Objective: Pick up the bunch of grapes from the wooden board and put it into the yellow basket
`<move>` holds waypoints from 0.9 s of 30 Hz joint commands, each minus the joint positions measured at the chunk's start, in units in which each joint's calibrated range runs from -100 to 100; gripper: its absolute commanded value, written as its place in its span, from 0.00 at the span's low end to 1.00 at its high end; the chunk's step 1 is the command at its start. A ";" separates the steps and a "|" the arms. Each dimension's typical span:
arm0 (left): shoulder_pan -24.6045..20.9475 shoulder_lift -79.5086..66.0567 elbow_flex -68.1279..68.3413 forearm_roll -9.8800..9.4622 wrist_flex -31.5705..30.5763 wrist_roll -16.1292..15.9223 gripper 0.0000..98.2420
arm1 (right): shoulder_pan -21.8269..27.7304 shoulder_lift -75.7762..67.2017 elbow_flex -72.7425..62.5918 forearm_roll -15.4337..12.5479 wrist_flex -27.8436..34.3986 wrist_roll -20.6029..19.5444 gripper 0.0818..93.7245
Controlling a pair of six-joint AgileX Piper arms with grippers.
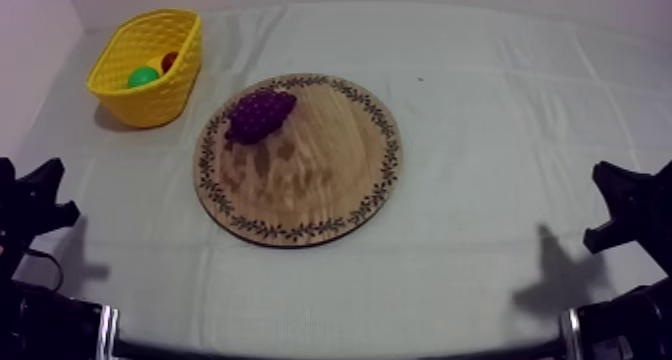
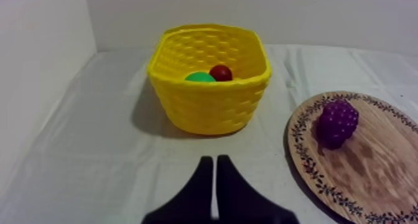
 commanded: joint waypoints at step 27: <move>5.30 16.69 -15.91 -6.26 -1.40 3.41 0.00 | -0.02 -0.01 -0.03 0.01 -0.03 -0.05 0.00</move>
